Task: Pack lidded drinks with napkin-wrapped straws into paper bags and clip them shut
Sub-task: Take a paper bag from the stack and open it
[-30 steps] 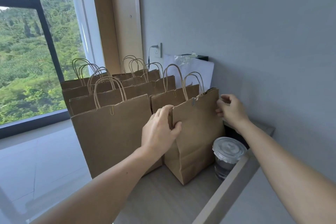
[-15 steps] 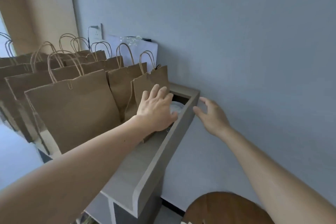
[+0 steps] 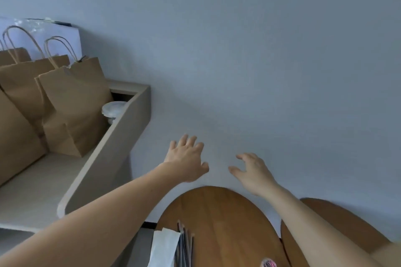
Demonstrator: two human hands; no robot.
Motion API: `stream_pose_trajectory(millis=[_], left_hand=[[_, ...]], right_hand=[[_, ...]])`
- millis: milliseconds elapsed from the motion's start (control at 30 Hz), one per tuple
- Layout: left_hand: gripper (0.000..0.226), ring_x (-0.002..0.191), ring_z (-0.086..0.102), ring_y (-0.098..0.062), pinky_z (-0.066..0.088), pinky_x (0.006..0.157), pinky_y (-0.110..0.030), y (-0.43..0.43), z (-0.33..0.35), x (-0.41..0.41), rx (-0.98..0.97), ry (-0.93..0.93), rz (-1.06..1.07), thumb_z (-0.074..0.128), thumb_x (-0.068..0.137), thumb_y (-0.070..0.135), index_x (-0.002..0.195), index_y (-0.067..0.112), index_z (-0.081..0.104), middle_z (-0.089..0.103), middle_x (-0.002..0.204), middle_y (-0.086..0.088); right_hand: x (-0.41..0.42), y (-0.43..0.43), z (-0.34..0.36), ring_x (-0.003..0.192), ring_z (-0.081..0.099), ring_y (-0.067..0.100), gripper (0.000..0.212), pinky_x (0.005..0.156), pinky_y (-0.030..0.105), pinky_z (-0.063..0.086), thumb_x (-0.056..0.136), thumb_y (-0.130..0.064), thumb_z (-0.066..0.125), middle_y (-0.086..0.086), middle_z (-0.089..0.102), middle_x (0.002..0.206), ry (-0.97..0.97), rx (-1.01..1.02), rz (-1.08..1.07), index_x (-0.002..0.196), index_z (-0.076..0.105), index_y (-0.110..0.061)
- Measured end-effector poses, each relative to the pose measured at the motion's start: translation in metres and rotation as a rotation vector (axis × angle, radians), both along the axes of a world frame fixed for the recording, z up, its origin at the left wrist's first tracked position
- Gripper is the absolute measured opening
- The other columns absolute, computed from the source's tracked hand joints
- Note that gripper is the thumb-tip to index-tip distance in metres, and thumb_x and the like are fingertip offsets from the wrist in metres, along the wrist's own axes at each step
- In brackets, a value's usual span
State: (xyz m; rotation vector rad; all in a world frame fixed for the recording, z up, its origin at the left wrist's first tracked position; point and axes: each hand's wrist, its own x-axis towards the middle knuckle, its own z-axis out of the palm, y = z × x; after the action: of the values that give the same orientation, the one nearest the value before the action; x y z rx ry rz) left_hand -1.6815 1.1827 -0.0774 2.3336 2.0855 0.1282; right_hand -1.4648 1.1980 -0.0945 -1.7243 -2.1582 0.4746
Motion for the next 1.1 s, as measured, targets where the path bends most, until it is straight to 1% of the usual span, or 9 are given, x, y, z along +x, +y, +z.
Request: stream_pose_trajectory(millis=[200, 333, 467, 667, 767, 833, 933, 1000, 1100], left_hand=[[0.067, 0.151, 0.0, -0.026, 0.013, 0.12, -0.047, 0.025, -0.037, 0.108, -0.066, -0.02, -0.113, 0.038, 0.095, 0.055, 0.152, 0.023, 0.023, 0.013, 0.163, -0.003], [0.066, 0.151, 0.002, -0.026, 0.013, 0.12, -0.047, 0.041, -0.057, 0.188, -0.12, -0.013, -0.175, 0.037, 0.097, 0.055, 0.153, 0.023, 0.022, 0.013, 0.163, -0.004], [0.066, 0.15, 0.003, -0.026, 0.014, 0.119, -0.047, 0.054, -0.077, 0.258, -0.2, -0.02, -0.271, 0.039, 0.098, 0.054, 0.153, 0.023, 0.023, 0.014, 0.163, -0.004], [0.066, 0.15, 0.005, -0.024, 0.014, 0.119, -0.045, 0.082, -0.087, 0.353, -0.217, -0.028, -0.475, 0.04, 0.097, 0.054, 0.153, 0.023, 0.023, 0.016, 0.162, -0.002], [0.068, 0.15, 0.005, -0.023, 0.014, 0.119, -0.045, 0.086, -0.096, 0.404, -0.246, -0.059, -0.554, 0.042, 0.095, 0.055, 0.153, 0.025, 0.023, 0.017, 0.162, -0.001], [0.069, 0.15, 0.006, -0.022, 0.014, 0.119, -0.044, 0.085, -0.103, 0.435, -0.268, -0.058, -0.608, 0.043, 0.095, 0.056, 0.154, 0.026, 0.023, 0.018, 0.162, 0.001], [0.07, 0.15, 0.007, -0.022, 0.015, 0.12, -0.044, 0.089, -0.112, 0.484, -0.271, -0.047, -0.658, 0.043, 0.094, 0.057, 0.154, 0.026, 0.022, 0.017, 0.162, 0.002], [0.07, 0.15, 0.007, -0.022, 0.015, 0.12, -0.044, 0.092, -0.119, 0.515, -0.29, -0.056, -0.66, 0.044, 0.094, 0.056, 0.154, 0.026, 0.022, 0.017, 0.162, 0.002], [0.07, 0.15, 0.008, -0.023, 0.016, 0.121, -0.046, 0.093, -0.132, 0.558, -0.327, -0.051, -0.649, 0.048, 0.093, 0.055, 0.153, 0.026, 0.025, 0.018, 0.162, 0.001]], right_hand=[[0.117, -0.011, -0.035, 0.14, 0.03, 0.016, 0.06, 0.111, 0.036, 0.033, 0.097, -0.051, 0.046, -0.003, 0.034, 0.152, -0.026, -0.082, -0.101, 0.148, 0.036, -0.019], [0.197, -0.012, -0.055, 0.138, 0.034, 0.02, 0.061, 0.111, 0.035, 0.032, 0.098, -0.048, 0.046, 0.0, 0.034, 0.153, -0.044, -0.114, -0.162, 0.149, 0.035, -0.017], [0.263, -0.018, -0.075, 0.14, 0.032, 0.021, 0.059, 0.111, 0.037, 0.032, 0.097, -0.047, 0.047, 0.001, 0.036, 0.152, -0.034, -0.162, -0.288, 0.147, 0.038, -0.017], [0.343, -0.044, -0.094, 0.138, 0.036, 0.019, 0.058, 0.111, 0.039, 0.035, 0.097, -0.049, 0.047, 0.0, 0.038, 0.151, 0.003, -0.188, -0.565, 0.147, 0.039, -0.02], [0.387, -0.061, -0.102, 0.133, 0.041, 0.02, 0.058, 0.103, 0.039, 0.04, 0.095, -0.051, 0.047, -0.001, 0.04, 0.148, -0.008, -0.201, -0.688, 0.145, 0.041, -0.021], [0.418, -0.069, -0.106, 0.126, 0.045, 0.023, 0.056, 0.097, 0.04, 0.044, 0.094, -0.051, 0.047, 0.002, 0.045, 0.142, -0.029, -0.207, -0.761, 0.141, 0.046, -0.018], [0.473, -0.072, -0.117, 0.103, 0.055, 0.026, 0.041, 0.079, 0.037, 0.048, 0.093, -0.043, 0.053, 0.007, 0.057, 0.119, -0.07, -0.171, -0.873, 0.121, 0.057, -0.013], [0.513, -0.072, -0.126, 0.103, 0.055, 0.027, 0.037, 0.073, 0.035, 0.045, 0.091, -0.038, 0.055, 0.006, 0.057, 0.112, -0.095, -0.174, -0.955, 0.118, 0.056, -0.013], [0.572, -0.072, -0.147, 0.109, 0.049, 0.026, 0.042, 0.074, 0.035, 0.042, 0.091, -0.039, 0.053, 0.008, 0.052, 0.118, -0.162, -0.268, -1.048, 0.123, 0.05, -0.013]])
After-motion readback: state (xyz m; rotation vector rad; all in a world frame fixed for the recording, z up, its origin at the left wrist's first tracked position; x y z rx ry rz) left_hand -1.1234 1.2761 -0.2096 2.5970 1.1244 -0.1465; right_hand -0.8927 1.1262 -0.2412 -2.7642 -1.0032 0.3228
